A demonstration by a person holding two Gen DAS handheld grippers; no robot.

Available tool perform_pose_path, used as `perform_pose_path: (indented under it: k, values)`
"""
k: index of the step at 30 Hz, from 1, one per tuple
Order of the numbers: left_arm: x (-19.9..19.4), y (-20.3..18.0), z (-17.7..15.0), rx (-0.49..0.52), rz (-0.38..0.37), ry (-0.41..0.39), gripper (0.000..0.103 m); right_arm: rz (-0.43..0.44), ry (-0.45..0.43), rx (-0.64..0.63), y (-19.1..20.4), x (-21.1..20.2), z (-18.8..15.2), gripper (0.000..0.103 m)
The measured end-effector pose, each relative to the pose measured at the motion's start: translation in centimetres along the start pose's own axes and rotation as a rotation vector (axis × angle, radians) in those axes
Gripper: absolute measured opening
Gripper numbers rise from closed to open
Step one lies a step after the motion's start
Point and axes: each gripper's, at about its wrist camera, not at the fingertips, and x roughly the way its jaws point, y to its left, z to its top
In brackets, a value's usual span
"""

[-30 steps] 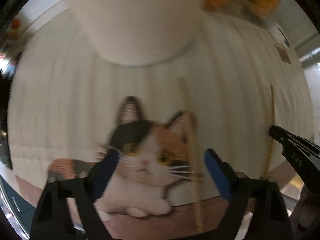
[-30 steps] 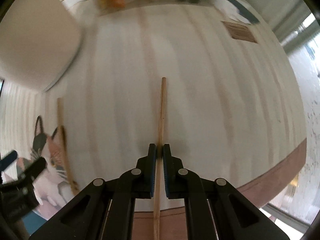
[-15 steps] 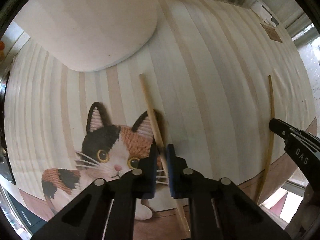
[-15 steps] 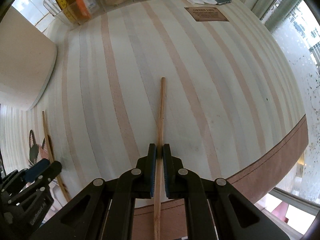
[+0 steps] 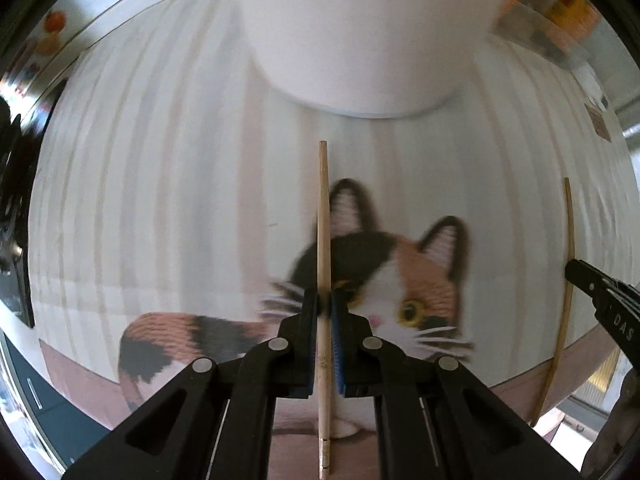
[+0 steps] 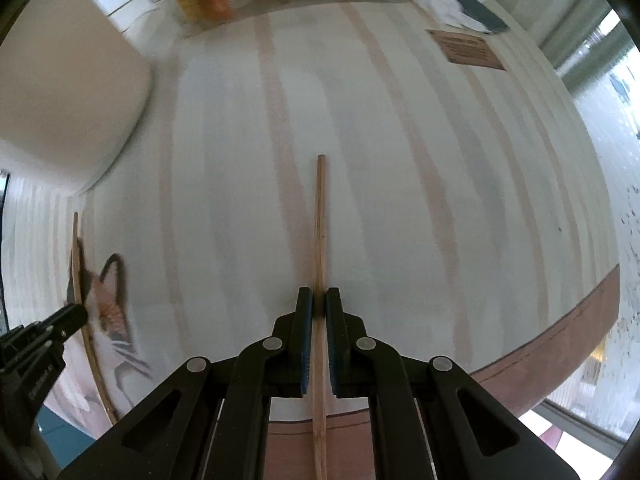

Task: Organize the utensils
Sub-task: 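Lift both held chopsticks and insert them into the beige holder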

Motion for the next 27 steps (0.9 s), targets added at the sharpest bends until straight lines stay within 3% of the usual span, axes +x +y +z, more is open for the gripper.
perform_pose_path:
  k: [5, 10, 15, 21, 23, 27]
  values:
    - [0.5, 1.2, -1.0, -0.013, -0.005, 0.011, 0.005, 0.049, 0.020, -0.082, 3.9, 0.2, -0.4, 0.007]
    - [0.4, 2.0, -1.1, -0.008, -0.008, 0.026, 0.005, 0.005, 0.037, -0.163, 6.9, 0.0, -0.8, 0.007]
    - [0.4, 3.9, 2.8, -0.013, -0.021, 0.032, 0.006, -0.024, 0.076, -0.190, 9.4, 0.6, 0.1, 0.008]
    - [0.2, 3.7, 4.2, -0.026, -0.026, 0.014, 0.005, -0.052, 0.092, -0.233, 11.5, 1.3, 1.3, 0.008]
    - [0.1, 3.9, 4.1, -0.040, -0.023, 0.001, 0.004, -0.043, 0.093, -0.228, 11.9, 1.3, 1.5, 0.008]
    - [-1.4, 4.4, 3.5, -0.053, -0.012, -0.039, 0.004, -0.003, 0.063, -0.172, 8.6, 1.5, 2.0, 0.007]
